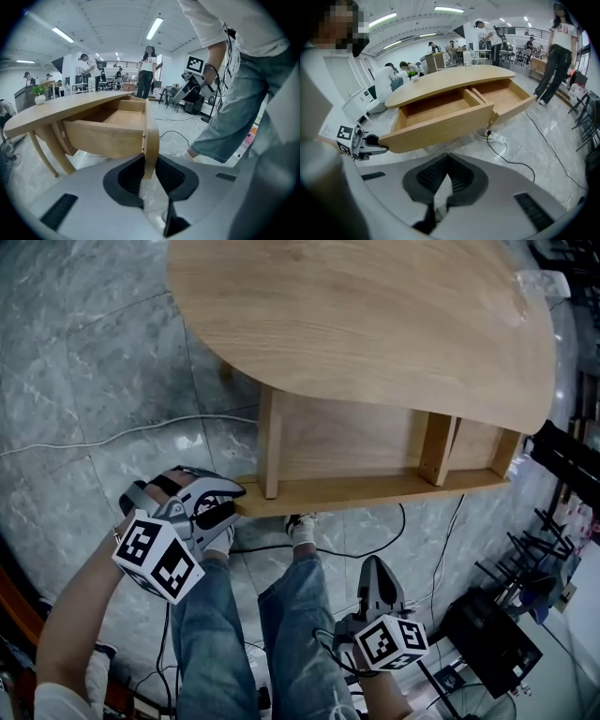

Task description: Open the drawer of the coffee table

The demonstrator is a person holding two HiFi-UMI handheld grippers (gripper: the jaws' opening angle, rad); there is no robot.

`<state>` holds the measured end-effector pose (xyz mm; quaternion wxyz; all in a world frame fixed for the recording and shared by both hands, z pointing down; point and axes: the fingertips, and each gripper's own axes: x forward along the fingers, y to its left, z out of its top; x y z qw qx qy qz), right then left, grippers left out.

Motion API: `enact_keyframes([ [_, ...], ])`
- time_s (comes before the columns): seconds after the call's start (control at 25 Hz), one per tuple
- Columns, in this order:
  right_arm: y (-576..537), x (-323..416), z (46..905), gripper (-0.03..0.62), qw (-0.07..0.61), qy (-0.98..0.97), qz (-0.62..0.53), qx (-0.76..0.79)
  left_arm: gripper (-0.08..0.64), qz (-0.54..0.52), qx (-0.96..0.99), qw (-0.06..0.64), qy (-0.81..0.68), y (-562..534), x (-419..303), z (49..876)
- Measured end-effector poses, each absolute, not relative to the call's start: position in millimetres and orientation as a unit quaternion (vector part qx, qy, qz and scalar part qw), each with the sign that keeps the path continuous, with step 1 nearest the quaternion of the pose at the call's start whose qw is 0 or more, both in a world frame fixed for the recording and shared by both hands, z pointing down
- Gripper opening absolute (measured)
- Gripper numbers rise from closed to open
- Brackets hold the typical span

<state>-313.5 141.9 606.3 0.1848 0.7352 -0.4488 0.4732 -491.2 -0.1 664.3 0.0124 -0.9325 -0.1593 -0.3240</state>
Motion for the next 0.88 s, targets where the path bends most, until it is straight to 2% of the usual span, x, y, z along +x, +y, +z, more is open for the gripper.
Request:
enact_keyframes([
  [0.88,139.4,-304.6,610.9,0.0,0.189,-0.455,0.471,0.732,0.083,-0.36,-0.915,0.023,-0.183,11.2,-493.5,701.0],
])
